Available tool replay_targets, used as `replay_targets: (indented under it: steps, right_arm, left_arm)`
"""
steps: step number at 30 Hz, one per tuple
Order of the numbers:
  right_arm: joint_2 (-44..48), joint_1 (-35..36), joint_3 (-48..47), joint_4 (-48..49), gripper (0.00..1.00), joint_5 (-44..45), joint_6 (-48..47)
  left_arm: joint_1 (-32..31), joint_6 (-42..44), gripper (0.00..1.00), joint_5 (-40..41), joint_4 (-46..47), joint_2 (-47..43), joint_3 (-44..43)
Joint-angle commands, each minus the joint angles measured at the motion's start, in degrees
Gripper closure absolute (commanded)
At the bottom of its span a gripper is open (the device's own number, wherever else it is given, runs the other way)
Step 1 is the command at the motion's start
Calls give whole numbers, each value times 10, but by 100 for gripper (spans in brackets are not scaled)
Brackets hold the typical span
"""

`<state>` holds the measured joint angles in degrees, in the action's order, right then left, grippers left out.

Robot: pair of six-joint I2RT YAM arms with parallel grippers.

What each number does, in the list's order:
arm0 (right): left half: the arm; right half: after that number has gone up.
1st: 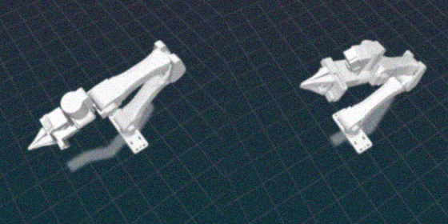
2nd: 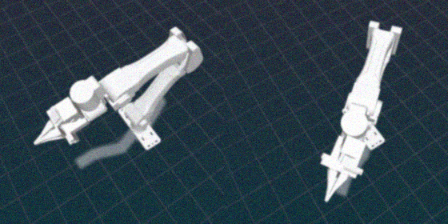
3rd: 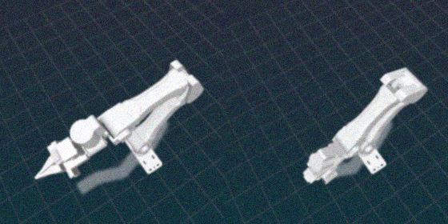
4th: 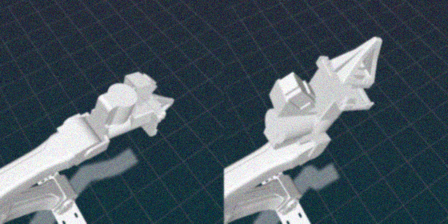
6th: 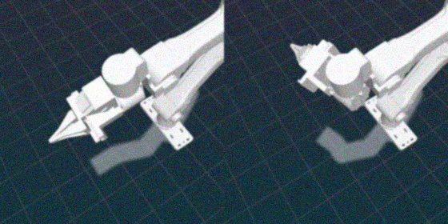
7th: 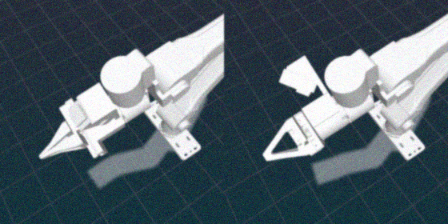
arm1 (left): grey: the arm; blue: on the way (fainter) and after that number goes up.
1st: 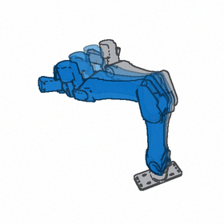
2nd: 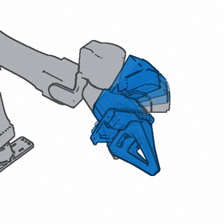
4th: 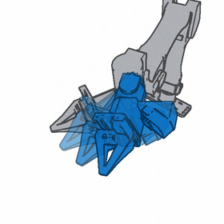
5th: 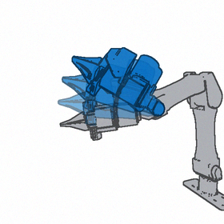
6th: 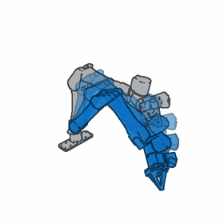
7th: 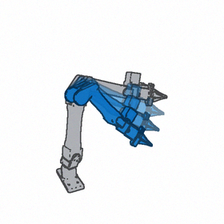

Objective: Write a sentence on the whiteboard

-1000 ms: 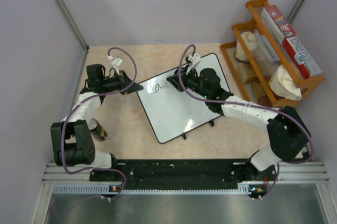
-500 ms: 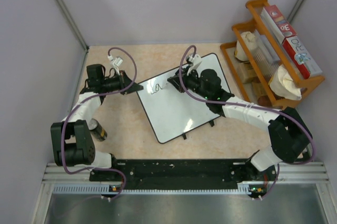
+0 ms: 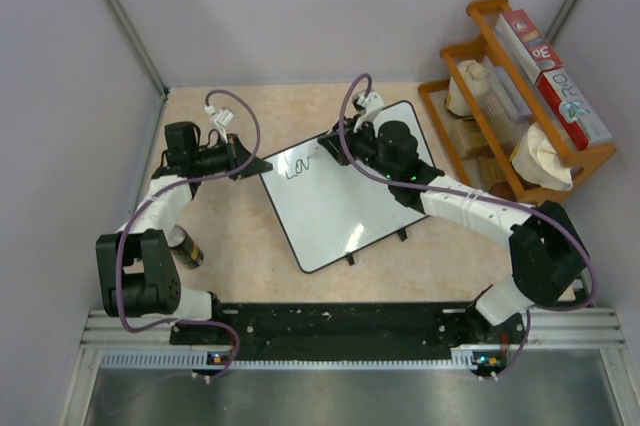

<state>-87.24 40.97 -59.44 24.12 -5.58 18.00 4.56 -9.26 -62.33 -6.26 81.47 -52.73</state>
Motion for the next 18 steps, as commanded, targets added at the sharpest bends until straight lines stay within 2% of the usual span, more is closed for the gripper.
replay_targets:
  steps: [1,10,18]
  right_arm:
    - [-6,-6,-29,1,100,8,-12]
    - [52,-10,20,33,100,-10,6]
    - [47,-19,26,32,100,-20,11]
  left_arm:
    - [-18,87,100,85,-9,-3,-2]
    - [-19,87,100,87,-11,-3,-2]
    - [-21,101,100,89,-11,-4,-2]
